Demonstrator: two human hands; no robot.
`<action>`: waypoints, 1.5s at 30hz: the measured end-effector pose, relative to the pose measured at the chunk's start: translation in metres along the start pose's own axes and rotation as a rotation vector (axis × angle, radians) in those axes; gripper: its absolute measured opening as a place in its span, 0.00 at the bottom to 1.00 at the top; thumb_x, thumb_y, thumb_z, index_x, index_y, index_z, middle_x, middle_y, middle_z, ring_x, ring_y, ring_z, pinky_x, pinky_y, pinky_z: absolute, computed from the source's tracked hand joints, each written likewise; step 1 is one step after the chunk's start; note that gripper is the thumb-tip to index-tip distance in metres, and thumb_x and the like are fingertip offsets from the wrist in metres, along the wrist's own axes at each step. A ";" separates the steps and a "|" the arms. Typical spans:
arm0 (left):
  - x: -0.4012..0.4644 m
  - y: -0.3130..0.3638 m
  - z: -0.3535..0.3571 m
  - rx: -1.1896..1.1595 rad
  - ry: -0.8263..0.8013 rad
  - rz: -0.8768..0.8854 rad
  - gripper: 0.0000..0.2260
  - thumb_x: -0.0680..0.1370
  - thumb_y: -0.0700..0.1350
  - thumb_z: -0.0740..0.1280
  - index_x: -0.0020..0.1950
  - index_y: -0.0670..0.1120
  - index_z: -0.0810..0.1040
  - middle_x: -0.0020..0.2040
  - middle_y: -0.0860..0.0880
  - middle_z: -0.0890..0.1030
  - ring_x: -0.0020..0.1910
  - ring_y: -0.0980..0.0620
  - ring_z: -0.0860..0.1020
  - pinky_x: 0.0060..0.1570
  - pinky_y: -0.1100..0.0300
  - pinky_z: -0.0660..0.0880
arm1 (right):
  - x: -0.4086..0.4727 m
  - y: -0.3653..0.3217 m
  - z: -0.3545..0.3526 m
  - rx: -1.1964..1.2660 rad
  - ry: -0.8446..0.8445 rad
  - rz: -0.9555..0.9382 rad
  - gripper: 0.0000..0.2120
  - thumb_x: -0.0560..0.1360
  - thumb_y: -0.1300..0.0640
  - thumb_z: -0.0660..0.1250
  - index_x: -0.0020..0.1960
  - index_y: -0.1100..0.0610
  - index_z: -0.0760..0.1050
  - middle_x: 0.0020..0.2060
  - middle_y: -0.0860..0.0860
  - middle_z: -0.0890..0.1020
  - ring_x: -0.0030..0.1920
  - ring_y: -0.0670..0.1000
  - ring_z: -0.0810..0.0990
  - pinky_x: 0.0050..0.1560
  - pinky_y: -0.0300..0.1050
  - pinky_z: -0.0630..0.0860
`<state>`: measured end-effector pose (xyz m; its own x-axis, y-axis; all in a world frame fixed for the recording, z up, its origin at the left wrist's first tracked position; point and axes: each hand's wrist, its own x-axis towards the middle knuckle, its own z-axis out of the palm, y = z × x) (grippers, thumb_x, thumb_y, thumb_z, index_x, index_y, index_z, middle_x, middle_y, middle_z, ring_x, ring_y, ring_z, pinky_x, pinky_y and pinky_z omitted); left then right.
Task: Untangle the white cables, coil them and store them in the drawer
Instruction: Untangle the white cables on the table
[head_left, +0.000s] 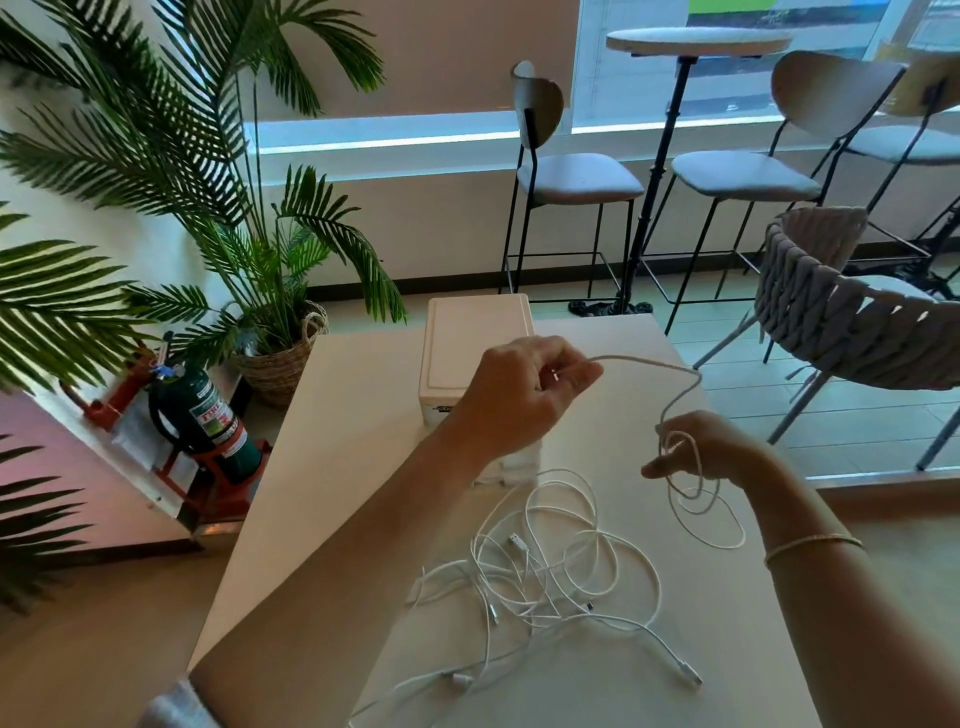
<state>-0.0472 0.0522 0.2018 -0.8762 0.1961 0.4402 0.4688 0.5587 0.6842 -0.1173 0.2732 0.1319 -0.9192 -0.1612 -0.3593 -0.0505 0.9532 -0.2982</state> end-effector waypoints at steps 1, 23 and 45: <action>-0.001 0.000 0.001 -0.029 -0.046 -0.018 0.09 0.77 0.46 0.66 0.47 0.40 0.80 0.36 0.49 0.79 0.32 0.59 0.72 0.35 0.69 0.72 | 0.000 0.000 0.002 0.006 0.002 -0.001 0.23 0.65 0.46 0.74 0.49 0.63 0.76 0.48 0.57 0.79 0.50 0.55 0.76 0.54 0.50 0.72; -0.042 -0.068 0.080 0.231 -0.579 -0.577 0.34 0.76 0.53 0.66 0.76 0.57 0.50 0.75 0.47 0.59 0.72 0.44 0.61 0.70 0.50 0.61 | -0.034 -0.023 0.020 0.820 -0.363 -0.260 0.11 0.76 0.69 0.60 0.56 0.59 0.75 0.43 0.52 0.85 0.21 0.43 0.62 0.21 0.36 0.65; -0.052 -0.083 0.080 0.180 -0.445 -0.577 0.08 0.78 0.44 0.63 0.55 0.43 0.73 0.48 0.43 0.82 0.49 0.48 0.79 0.48 0.59 0.72 | -0.007 -0.055 0.088 0.546 -0.152 -0.201 0.12 0.78 0.58 0.61 0.37 0.53 0.76 0.27 0.48 0.73 0.23 0.42 0.66 0.26 0.34 0.63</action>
<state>-0.0496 0.0605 0.0754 -0.9576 0.1181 -0.2628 -0.0710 0.7874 0.6124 -0.0737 0.1994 0.0729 -0.8443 -0.3977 -0.3592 0.0274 0.6373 -0.7701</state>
